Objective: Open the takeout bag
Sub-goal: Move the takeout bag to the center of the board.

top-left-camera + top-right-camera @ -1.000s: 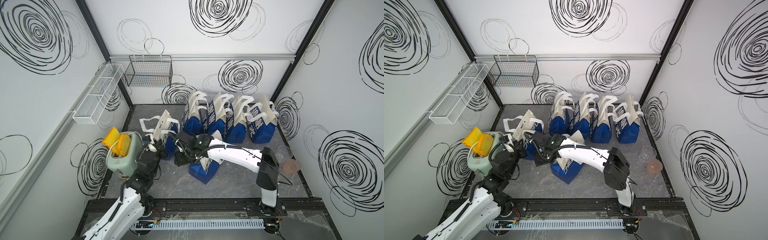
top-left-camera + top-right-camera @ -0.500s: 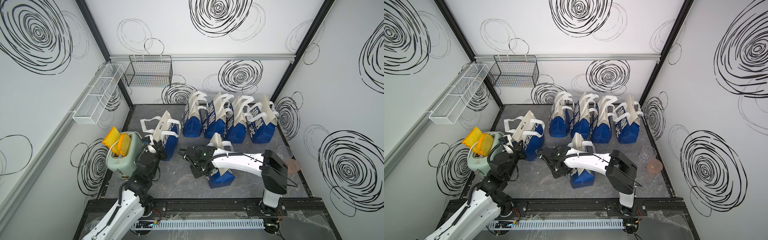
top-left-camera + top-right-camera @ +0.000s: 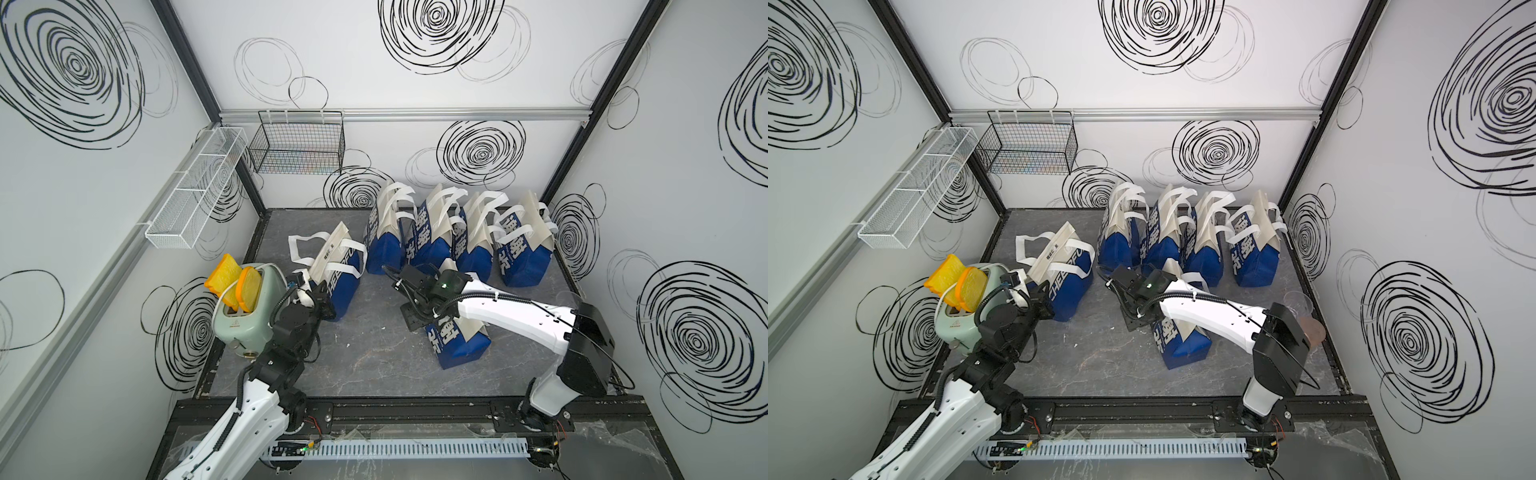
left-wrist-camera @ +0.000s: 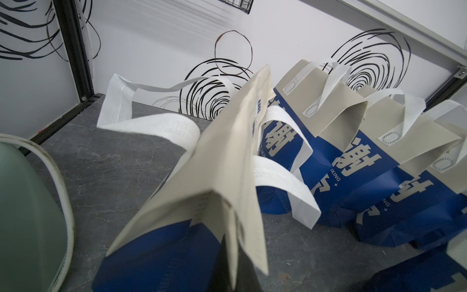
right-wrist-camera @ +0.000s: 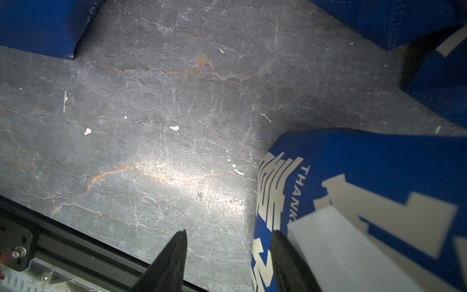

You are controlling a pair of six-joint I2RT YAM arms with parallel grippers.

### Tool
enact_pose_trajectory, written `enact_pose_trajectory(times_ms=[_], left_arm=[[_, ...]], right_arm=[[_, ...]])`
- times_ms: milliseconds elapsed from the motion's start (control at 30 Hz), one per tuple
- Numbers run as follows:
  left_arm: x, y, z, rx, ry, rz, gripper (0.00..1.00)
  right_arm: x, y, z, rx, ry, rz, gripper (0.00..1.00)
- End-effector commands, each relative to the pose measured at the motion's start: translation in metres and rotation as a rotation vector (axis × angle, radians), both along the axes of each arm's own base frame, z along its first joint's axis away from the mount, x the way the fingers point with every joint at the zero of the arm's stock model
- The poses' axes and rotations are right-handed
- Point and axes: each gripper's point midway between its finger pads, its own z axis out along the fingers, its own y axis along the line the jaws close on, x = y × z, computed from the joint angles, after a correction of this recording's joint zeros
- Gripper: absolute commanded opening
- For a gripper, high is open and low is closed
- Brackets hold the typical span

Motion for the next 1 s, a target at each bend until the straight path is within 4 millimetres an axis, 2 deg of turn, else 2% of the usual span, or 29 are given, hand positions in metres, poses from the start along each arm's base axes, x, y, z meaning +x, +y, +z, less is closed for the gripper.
enact_pose_trajectory(times_ms=[0,133,233,367,467,567,633,733,833,967], left_arm=[[-0.002,-0.008,-0.012,0.034,0.059,-0.051,0.0],[-0.001,-0.01,-0.011,0.049,0.064,-0.063,0.0],[0.0,-0.012,-0.01,0.066,0.067,-0.074,0.0],[0.001,-0.013,-0.01,0.068,0.068,-0.082,0.0],[0.003,-0.016,-0.011,0.064,0.068,-0.094,0.0],[0.003,-0.018,-0.01,0.065,0.066,-0.106,0.0],[0.003,-0.022,-0.008,0.063,0.05,-0.126,0.0],[0.0,-0.029,-0.001,0.053,0.007,-0.175,0.0],[-0.004,-0.035,0.009,0.042,-0.047,-0.217,0.0],[-0.008,-0.039,0.018,0.016,-0.103,-0.24,0.0]], right_arm=[[-0.01,-0.011,0.004,-0.046,0.034,0.046,0.58],[-0.021,-0.036,-0.023,-0.095,0.09,0.017,0.59],[-0.017,-0.057,-0.031,-0.096,0.092,-0.044,0.59],[0.001,-0.079,-0.019,-0.124,0.048,-0.107,0.59],[0.014,-0.081,-0.004,-0.098,0.024,-0.11,0.6],[0.015,-0.04,0.025,0.096,0.006,0.015,0.61],[0.007,0.003,0.054,0.323,0.033,0.122,0.61],[-0.008,0.055,0.097,0.588,0.074,0.214,0.62],[-0.017,0.09,0.124,0.731,0.104,0.236,0.65],[-0.015,0.124,0.153,0.926,0.133,0.22,0.69]])
